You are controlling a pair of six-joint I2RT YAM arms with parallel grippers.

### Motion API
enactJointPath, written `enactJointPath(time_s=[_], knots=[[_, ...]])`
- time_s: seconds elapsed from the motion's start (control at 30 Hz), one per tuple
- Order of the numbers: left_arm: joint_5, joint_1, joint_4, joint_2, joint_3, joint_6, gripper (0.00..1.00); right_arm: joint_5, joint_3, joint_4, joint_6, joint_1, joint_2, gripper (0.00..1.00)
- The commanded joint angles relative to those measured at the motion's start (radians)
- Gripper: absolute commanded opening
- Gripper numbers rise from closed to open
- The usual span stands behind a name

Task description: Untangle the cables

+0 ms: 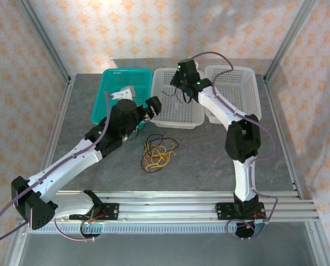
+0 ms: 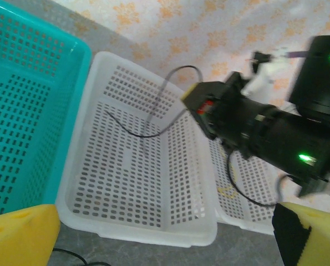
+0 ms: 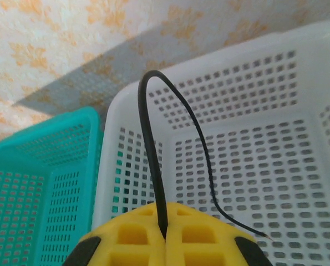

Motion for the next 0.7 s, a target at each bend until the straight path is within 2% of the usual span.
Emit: enactJointPath(time_s=[0.0, 0.1, 0.2, 0.3, 0.37, 0.53, 0.67], knots=[[0.069, -0.002, 0.047, -0.048, 0.009, -0.020, 0.99, -0.093, 0.028, 0.002, 0.023, 0.003, 0.040, 0.00], [0.088, -0.003, 0.073, -0.068, 0.014, -0.059, 0.99, -0.014, 0.097, -0.083, 0.037, 0.002, 0.107, 0.01], [0.059, -0.024, 0.047, -0.070, 0.058, -0.075, 0.99, 0.032, 0.128, -0.140, 0.041, 0.001, 0.141, 0.17], [-0.016, -0.077, -0.008, -0.060, 0.114, -0.071, 0.99, 0.046, 0.109, -0.149, 0.039, 0.001, 0.122, 0.39], [-0.045, -0.105, -0.024, -0.049, 0.141, -0.077, 0.99, 0.074, 0.096, -0.157, 0.028, 0.000, 0.097, 0.45], [-0.062, -0.139, -0.041, 0.006, 0.215, -0.099, 0.99, 0.162, -0.002, -0.166, -0.023, 0.006, -0.042, 0.60], [-0.060, -0.150, -0.053, 0.051, 0.289, -0.092, 0.99, 0.206, -0.173, -0.130, -0.056, 0.028, -0.215, 0.61]])
